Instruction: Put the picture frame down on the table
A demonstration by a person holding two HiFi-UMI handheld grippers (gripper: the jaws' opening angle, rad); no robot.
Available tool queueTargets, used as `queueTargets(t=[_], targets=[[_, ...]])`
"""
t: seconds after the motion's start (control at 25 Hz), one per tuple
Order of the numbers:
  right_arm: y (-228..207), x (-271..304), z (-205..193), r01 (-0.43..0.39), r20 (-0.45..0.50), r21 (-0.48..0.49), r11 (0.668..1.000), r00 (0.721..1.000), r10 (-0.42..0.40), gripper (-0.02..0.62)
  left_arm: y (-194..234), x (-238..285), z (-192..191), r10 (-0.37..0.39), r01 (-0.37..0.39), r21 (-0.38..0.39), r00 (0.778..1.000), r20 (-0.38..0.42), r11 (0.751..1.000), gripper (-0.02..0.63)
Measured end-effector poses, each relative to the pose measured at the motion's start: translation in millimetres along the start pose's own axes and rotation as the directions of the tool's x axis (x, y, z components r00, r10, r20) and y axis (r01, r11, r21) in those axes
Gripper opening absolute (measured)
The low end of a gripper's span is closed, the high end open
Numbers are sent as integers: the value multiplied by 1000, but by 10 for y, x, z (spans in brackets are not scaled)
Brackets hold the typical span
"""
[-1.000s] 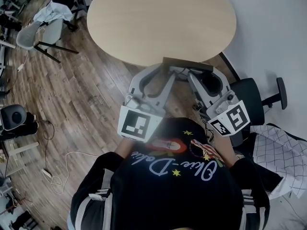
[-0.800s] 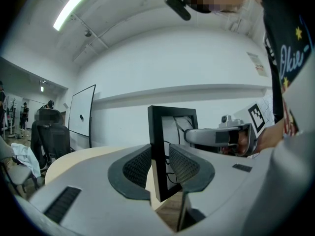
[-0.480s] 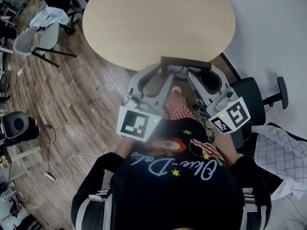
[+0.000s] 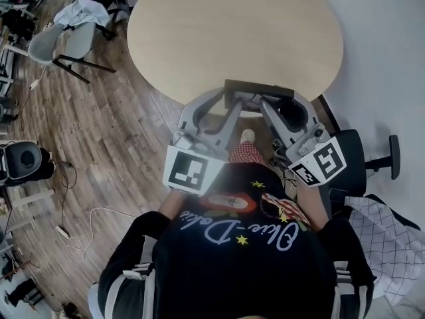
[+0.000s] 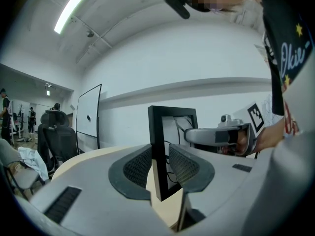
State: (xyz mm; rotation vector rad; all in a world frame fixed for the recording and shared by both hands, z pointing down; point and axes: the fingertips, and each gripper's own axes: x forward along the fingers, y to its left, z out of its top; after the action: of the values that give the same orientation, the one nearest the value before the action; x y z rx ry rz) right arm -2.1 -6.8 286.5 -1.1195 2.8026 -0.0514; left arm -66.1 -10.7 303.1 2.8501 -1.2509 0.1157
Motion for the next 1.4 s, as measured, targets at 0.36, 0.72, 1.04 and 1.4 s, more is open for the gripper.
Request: queueTargets(t=[0.36, 0.72, 1.04, 1.4], targets=[[-341, 211, -3, -8, -5, 1, 1000, 1000, 8, 97, 202, 340, 21, 8, -8, 3, 1000, -2, 1000, 106], [-696, 305, 15, -36, -7, 10, 999, 999, 36, 97, 282, 682, 49, 25, -25, 1, 1000, -13, 1000, 103], [-923, 400, -26, -71, 2, 27, 997, 997, 71, 97, 363, 888, 26, 56, -55, 10, 998, -31, 998, 103], [-1152, 420, -169, -79, -16, 47, 996, 997, 80, 98, 385, 1111, -122, 73, -72, 7, 995, -66, 997, 103]])
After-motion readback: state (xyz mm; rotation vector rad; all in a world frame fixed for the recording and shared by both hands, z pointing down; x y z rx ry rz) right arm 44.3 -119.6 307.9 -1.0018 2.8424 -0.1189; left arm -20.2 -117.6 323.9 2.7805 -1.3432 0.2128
